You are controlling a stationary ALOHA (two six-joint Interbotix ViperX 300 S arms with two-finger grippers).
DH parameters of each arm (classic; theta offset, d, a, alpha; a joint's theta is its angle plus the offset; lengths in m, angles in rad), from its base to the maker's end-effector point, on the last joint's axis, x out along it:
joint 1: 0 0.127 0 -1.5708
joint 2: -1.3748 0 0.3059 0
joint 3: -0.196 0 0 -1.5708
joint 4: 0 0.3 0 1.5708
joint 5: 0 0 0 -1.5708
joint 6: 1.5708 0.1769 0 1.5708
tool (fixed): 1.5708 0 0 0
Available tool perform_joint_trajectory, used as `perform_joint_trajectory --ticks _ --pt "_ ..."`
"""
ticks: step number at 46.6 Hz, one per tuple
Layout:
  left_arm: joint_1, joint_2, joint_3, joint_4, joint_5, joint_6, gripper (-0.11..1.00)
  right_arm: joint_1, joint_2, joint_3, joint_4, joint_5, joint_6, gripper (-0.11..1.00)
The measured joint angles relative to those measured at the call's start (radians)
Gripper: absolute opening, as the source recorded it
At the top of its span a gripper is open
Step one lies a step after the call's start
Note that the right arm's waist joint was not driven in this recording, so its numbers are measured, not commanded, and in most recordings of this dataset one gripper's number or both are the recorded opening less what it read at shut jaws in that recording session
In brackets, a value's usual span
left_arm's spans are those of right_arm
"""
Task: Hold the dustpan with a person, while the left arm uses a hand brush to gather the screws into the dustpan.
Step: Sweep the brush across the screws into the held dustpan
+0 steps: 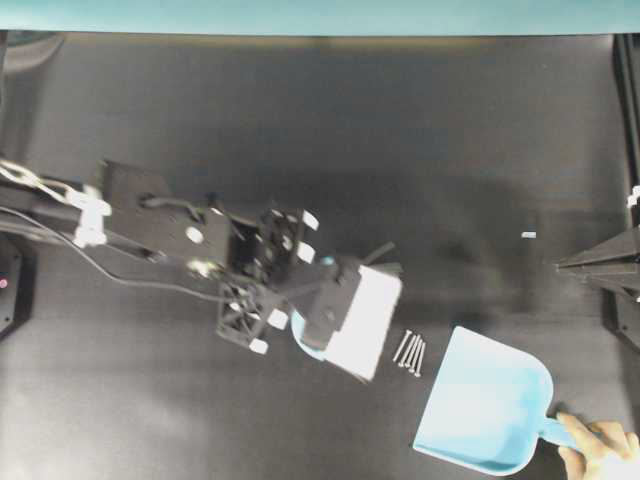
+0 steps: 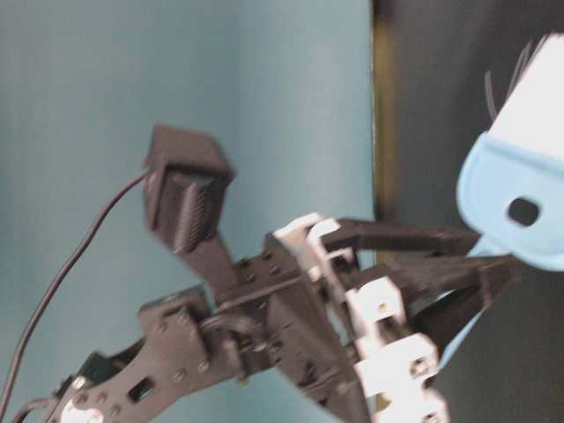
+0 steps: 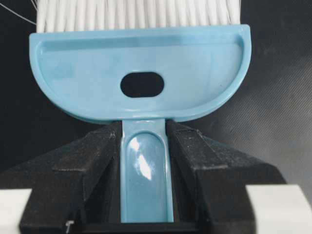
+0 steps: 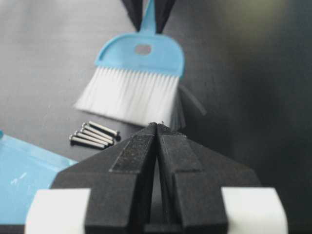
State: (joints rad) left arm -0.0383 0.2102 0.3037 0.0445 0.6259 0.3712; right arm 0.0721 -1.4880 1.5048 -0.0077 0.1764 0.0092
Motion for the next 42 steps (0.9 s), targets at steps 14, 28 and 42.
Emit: perform_joint_trajectory --ticks 14,28,42 --pt "-0.037 0.129 -0.110 0.002 -0.077 -0.002 0.30 0.000 -0.002 0.000 0.000 -0.002 0.000 0.00" --pt "-0.046 0.213 -0.278 0.002 -0.091 0.003 0.30 0.000 -0.002 0.000 0.000 0.000 0.000 0.00" --pt "-0.051 0.293 -0.388 0.002 -0.101 0.003 0.30 0.000 -0.003 0.000 0.000 -0.002 0.002 0.00"
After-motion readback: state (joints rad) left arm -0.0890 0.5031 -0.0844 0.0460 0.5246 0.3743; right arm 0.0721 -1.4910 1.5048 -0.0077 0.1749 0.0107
